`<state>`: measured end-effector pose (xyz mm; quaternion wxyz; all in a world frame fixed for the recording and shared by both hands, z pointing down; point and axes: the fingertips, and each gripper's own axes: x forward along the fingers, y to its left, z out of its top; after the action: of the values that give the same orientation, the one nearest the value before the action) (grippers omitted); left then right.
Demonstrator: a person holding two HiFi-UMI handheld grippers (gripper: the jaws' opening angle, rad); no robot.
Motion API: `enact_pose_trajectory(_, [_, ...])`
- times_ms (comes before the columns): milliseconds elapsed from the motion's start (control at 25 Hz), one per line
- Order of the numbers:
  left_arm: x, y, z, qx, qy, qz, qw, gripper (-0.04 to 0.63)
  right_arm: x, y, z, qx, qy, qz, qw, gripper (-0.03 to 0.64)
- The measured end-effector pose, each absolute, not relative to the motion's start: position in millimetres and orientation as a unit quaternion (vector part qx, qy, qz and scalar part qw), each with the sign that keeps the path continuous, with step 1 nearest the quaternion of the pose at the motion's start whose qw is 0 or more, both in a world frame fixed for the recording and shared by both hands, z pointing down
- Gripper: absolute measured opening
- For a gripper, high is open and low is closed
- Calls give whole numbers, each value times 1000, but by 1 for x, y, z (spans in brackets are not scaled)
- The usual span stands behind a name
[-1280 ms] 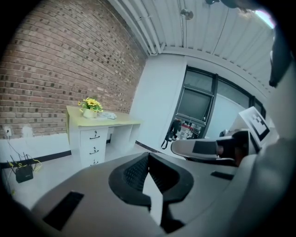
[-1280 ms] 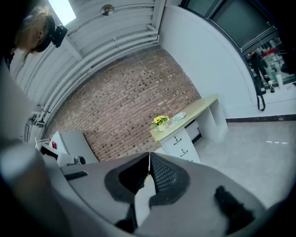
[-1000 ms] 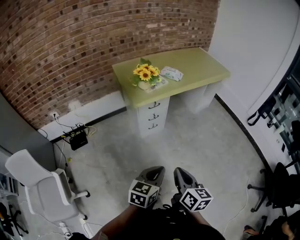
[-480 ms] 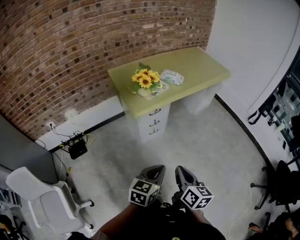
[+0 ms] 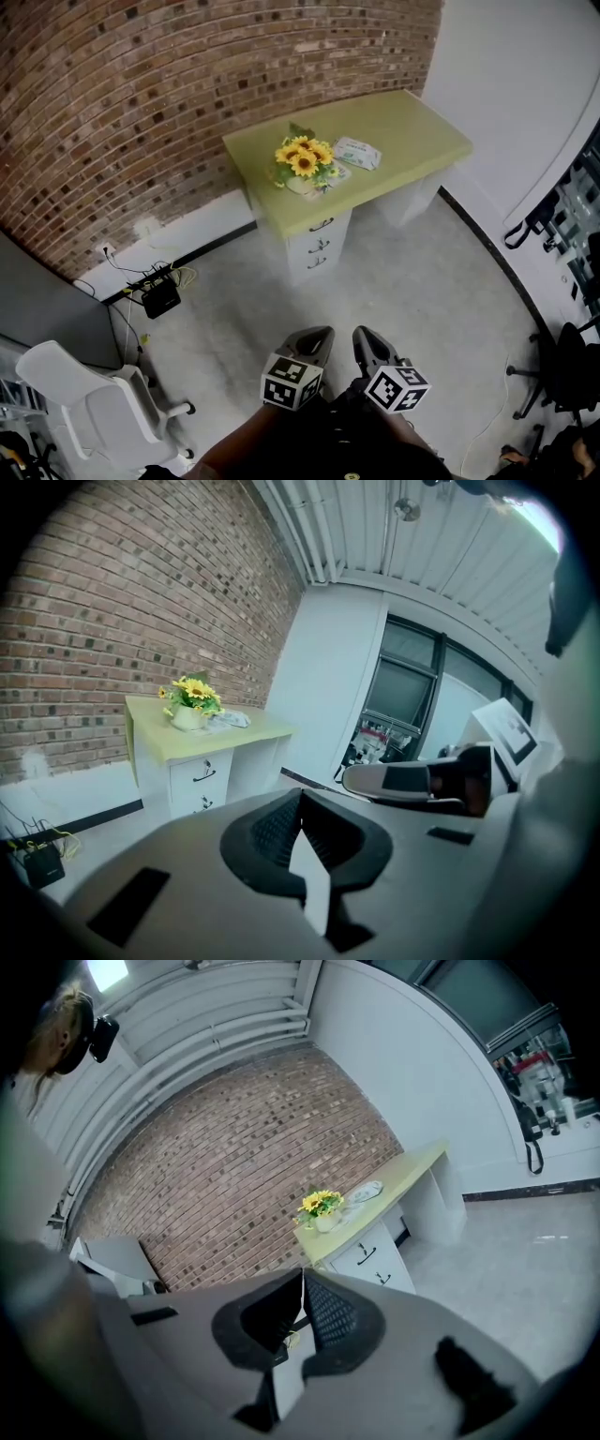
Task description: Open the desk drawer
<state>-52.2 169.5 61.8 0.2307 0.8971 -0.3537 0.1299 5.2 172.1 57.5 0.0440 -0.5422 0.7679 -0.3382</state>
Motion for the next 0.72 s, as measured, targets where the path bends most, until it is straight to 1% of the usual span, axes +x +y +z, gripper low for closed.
enact_pose_trajectory(200, [-60, 162, 69, 889, -366, 126, 245, 9, 3, 170, 62, -540, 768, -343, 40, 14])
enact_pose_trajectory(720, [-46, 145, 82, 884, -363, 143, 257, 10, 17, 150, 78, -538, 759, -365, 35, 14])
